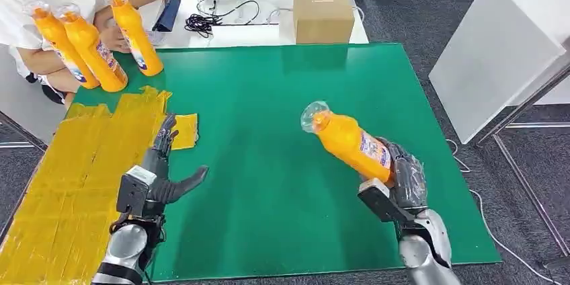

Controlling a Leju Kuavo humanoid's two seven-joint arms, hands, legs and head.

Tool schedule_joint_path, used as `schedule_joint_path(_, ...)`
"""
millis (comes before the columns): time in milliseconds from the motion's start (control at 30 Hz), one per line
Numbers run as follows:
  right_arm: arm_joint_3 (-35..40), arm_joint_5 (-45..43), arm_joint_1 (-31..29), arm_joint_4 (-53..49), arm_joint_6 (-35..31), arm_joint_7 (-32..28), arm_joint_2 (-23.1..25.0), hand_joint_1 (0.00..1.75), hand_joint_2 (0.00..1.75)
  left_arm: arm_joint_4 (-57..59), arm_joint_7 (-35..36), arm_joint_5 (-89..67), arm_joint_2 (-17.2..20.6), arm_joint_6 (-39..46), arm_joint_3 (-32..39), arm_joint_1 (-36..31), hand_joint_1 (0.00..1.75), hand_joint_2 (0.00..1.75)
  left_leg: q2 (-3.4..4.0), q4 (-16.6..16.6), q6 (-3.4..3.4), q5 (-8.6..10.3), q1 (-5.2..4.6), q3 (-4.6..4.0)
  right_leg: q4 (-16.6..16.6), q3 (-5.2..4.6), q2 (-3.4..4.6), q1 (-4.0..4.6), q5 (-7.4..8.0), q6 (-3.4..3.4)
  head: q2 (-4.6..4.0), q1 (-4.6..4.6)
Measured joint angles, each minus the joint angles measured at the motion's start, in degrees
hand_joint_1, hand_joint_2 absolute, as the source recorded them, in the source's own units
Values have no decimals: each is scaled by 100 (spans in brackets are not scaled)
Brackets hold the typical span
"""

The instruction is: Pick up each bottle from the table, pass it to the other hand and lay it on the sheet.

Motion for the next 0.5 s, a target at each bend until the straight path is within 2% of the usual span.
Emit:
schedule_joint_path(300,-65,-786,-491,37,18,-168,694,175,175,44,301,190,2,-487,-679,-410,0,175,0,0,-1,2,2,1,2,0,0,2,0,0,0,0)
schedule_joint_path(500,-61,-843,-636,127,5,-194,859,173,175,59,321,199,7,-511,-854,-527,0,175,-2,0,-1,2,2,-2,2,-2,-2,2,0,0,0,2)
